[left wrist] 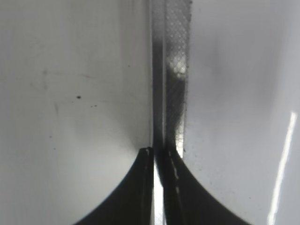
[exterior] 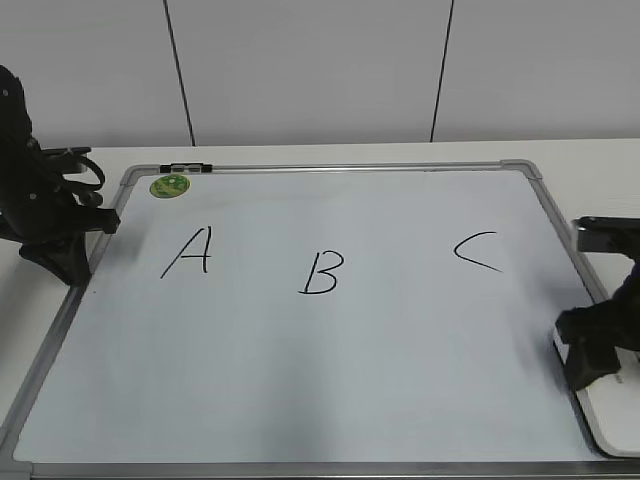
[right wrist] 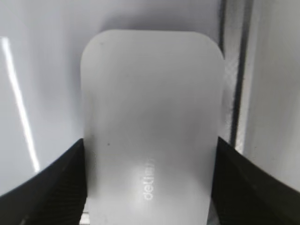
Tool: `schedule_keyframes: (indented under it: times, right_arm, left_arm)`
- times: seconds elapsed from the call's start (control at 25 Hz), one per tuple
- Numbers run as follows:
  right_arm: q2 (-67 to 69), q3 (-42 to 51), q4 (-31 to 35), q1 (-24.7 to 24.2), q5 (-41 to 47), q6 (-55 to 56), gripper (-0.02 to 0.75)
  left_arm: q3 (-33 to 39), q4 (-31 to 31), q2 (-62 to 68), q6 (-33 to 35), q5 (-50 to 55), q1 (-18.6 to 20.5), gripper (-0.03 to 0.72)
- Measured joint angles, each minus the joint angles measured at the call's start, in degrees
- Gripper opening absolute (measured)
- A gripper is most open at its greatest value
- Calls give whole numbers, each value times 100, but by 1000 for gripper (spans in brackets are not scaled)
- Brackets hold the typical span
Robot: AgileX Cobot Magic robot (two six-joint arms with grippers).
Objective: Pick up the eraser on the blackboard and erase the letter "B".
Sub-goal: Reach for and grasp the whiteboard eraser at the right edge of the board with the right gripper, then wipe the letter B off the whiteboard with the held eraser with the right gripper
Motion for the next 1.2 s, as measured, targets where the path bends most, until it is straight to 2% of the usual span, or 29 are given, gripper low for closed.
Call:
schedule_keyframes:
  times: [0.2,0.36,0.64,0.88,1.2]
  right_arm:
    - [0,-755,366,78,598,-151,535]
    - [96,-1462,377,400,891,-187,535]
    - [1128,-2995,177,1114,1807,-195,534]
    - [2030,-4353,141,1378,2459,-207,534]
    - [2926,-5684,-109,1821,2678,-164,534]
  left_arm:
    - [0,0,0,0,0,1,21]
    - [0,0,0,0,0,1,21]
    - [0,0,0,0,0,1,21]
    - [0,0,0,0,0,1,21]
    - [0,0,0,0,0,1,21]
